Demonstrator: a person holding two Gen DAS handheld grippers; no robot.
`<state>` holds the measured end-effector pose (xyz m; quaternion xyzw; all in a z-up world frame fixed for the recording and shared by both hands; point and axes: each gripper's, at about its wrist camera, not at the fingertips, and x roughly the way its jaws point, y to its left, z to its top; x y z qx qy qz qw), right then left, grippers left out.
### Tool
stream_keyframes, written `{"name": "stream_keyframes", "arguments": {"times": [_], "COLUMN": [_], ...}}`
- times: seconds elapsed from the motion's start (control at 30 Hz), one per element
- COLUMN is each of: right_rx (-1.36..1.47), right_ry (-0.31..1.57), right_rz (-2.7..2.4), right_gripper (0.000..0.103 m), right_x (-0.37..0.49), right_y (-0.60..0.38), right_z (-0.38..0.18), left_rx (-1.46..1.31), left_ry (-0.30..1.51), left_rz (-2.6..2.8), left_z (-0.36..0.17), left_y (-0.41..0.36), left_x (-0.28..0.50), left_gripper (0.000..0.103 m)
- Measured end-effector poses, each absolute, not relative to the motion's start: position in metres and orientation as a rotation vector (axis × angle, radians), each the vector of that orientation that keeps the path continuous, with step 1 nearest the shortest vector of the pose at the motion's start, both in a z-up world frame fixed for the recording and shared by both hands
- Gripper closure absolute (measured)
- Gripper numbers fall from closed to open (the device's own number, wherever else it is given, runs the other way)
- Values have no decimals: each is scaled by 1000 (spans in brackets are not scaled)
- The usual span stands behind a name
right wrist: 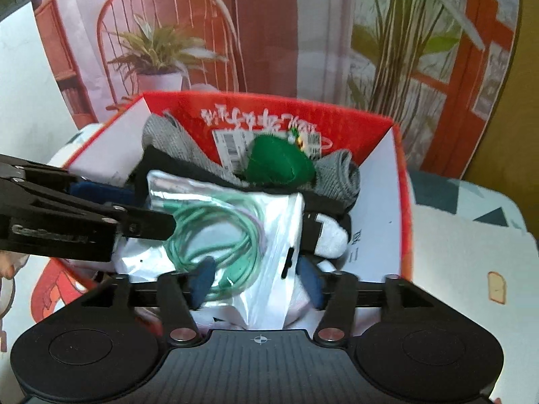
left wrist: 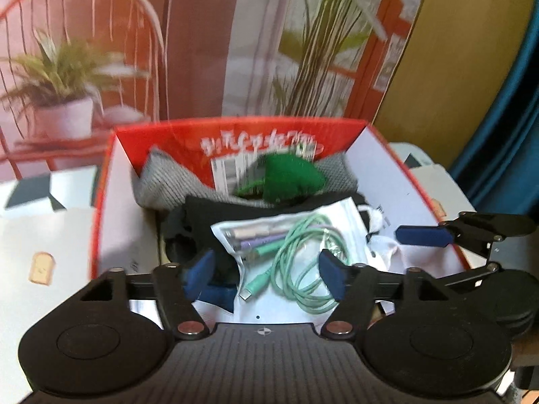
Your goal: Organize soft objects
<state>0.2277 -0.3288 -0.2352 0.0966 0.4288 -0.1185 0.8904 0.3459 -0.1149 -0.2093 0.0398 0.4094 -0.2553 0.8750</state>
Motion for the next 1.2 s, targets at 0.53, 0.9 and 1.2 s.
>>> {"name": "stream_keyframes", "arguments": {"times": [0.53,0.9,1.2], "right_rx": [244,247,200], "right_ry": [672,406,340], "right_rz": [-387,-367,-389], "right_gripper": [0,0,0], "right_x": [142,40,-17], "right_y": [-300,-244,-202], "right_z": [-112,-25,13], "left_rx": [64,70,97], "left_ry": [511,337,266], "left_rz": [-400,-288,-212], "left_z": [-88,-18,11], "left_y": [-58,-26,-17], "left_x": [226,103,34], "left_gripper": [0,0,0]}}
